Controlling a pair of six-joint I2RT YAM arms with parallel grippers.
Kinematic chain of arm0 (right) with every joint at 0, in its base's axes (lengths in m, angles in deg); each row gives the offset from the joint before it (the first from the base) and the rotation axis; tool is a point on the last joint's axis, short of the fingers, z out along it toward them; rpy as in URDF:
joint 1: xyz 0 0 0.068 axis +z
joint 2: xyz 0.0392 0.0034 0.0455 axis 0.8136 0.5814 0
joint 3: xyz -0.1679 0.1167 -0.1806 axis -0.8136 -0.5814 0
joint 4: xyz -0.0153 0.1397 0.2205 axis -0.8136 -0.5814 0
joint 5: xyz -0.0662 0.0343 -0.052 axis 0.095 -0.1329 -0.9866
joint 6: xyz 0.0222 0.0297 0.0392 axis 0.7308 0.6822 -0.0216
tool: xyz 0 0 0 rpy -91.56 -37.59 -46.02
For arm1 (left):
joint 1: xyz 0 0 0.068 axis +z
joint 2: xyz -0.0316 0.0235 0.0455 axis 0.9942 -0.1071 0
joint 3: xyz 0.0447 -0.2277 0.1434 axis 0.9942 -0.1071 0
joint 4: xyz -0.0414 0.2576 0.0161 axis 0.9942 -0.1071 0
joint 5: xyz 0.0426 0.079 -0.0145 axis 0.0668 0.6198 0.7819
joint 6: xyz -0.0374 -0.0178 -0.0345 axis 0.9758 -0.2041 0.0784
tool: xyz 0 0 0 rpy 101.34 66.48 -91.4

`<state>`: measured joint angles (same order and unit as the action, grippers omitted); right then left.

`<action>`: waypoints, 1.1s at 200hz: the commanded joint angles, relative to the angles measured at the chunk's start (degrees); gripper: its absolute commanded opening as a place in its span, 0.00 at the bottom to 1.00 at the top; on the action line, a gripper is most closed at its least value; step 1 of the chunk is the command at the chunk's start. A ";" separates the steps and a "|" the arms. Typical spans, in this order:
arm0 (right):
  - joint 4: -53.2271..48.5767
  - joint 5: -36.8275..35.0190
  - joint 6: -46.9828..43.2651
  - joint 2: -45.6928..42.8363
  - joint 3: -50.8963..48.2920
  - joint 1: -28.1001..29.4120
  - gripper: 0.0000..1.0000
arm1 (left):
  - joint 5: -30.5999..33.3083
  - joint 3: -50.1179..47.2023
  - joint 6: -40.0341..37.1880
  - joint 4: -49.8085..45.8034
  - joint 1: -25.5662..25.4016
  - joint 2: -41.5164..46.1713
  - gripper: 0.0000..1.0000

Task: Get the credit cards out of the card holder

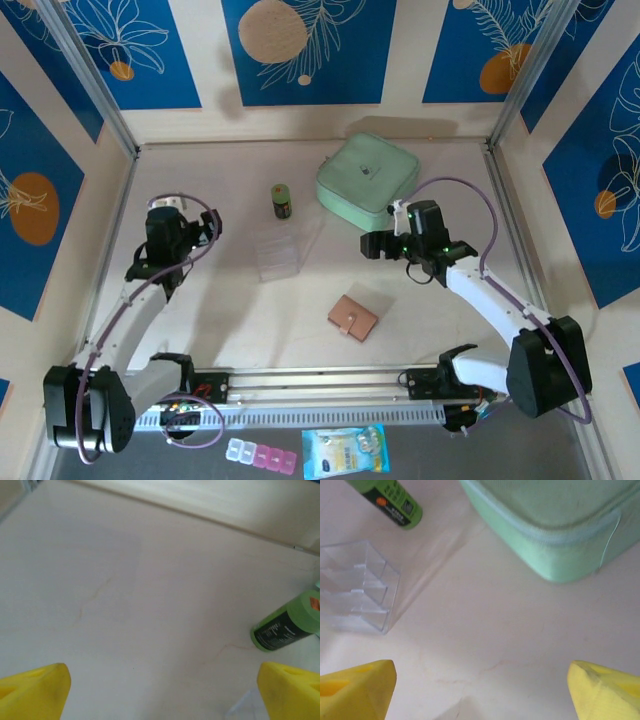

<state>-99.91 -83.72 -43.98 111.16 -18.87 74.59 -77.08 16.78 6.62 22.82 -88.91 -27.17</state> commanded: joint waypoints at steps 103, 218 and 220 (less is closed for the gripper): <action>-17.24 4.34 13.74 0.72 6.62 7.45 0.84 | -12.37 12.40 10.78 -23.31 -11.92 -15.86 0.77; -19.54 1.48 14.13 -1.43 5.90 8.95 0.84 | -6.75 21.14 15.57 -26.69 -17.35 -31.85 0.28; -19.55 1.43 14.14 -1.51 5.86 8.95 0.84 | -6.79 21.20 15.48 -26.69 -17.35 -32.06 0.27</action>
<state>-117.63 -81.23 -30.76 111.18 -13.38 83.01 -85.23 36.06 21.90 -1.38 -105.80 -57.11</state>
